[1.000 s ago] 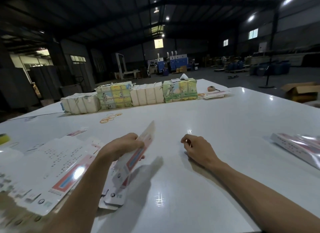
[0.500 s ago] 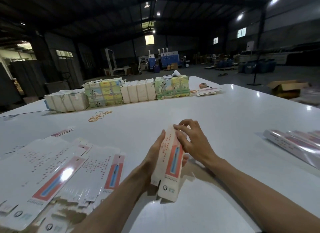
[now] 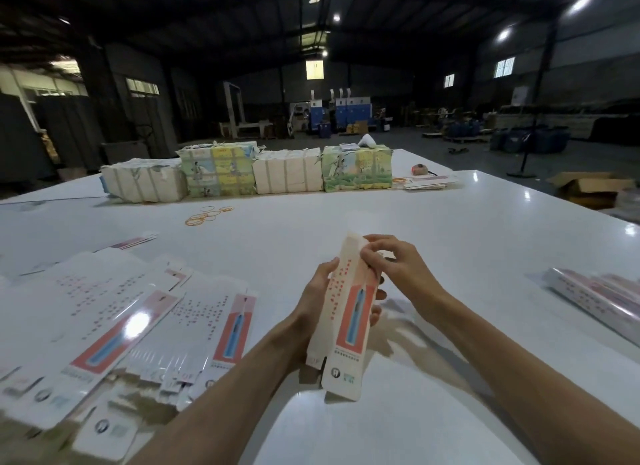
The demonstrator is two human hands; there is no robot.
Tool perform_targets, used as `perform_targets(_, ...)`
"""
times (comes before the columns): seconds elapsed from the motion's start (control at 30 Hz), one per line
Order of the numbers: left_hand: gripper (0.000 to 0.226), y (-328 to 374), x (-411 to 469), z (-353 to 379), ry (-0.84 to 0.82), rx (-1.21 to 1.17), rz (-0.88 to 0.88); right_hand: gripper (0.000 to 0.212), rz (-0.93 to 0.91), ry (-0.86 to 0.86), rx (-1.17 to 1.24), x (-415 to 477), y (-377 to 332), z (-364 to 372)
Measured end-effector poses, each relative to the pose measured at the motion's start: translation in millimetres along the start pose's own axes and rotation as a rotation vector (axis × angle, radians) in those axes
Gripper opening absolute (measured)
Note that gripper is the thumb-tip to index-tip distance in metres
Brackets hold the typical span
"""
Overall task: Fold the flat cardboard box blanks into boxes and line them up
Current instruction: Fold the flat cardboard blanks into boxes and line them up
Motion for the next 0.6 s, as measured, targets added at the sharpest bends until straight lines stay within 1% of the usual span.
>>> perform_targets(0.07,0.069,0,-1,1,-0.02,0.005,-0.039,0.029,0.019,-0.041,-0.031,1,-1,-3)
perform_targets(0.17,0.066,-5,-4,2,-0.062,0.006,-0.111,0.032,-0.008,-0.097,-0.176,3,-5,-11)
perform_targets(0.23,0.067,-8,-3,0,-0.08,0.016,-0.117,0.036,-0.03,-0.129,-0.255,3,-9,-15)
perform_targets(0.33,0.078,-11,-2,-4,-0.098,0.049,-0.104,0.038,-0.067,-0.158,-0.327,1,-13,-16)
perform_targets(0.4,0.083,-13,-1,-5,-0.109,0.048,-0.104,0.036,-0.088,-0.168,-0.308,0,-16,-15)
perform_targets(0.53,0.078,-7,0,2,-0.15,0.049,-0.062,0.029,-0.051,-0.111,-0.1,-3,-20,-22)
perform_targets(0.6,0.074,-3,0,7,-0.169,0.067,-0.055,0.03,-0.052,-0.096,-0.006,-5,-23,-24)
Point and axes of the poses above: each hand's wrist, its own x-axis towards the middle knuckle, its own z-axis out of the palm, y = z × x, the point moved 4 cm from there along x, towards the middle knuckle, and after that the axes turned 13 degrees about -x, right-handed, at the moved point
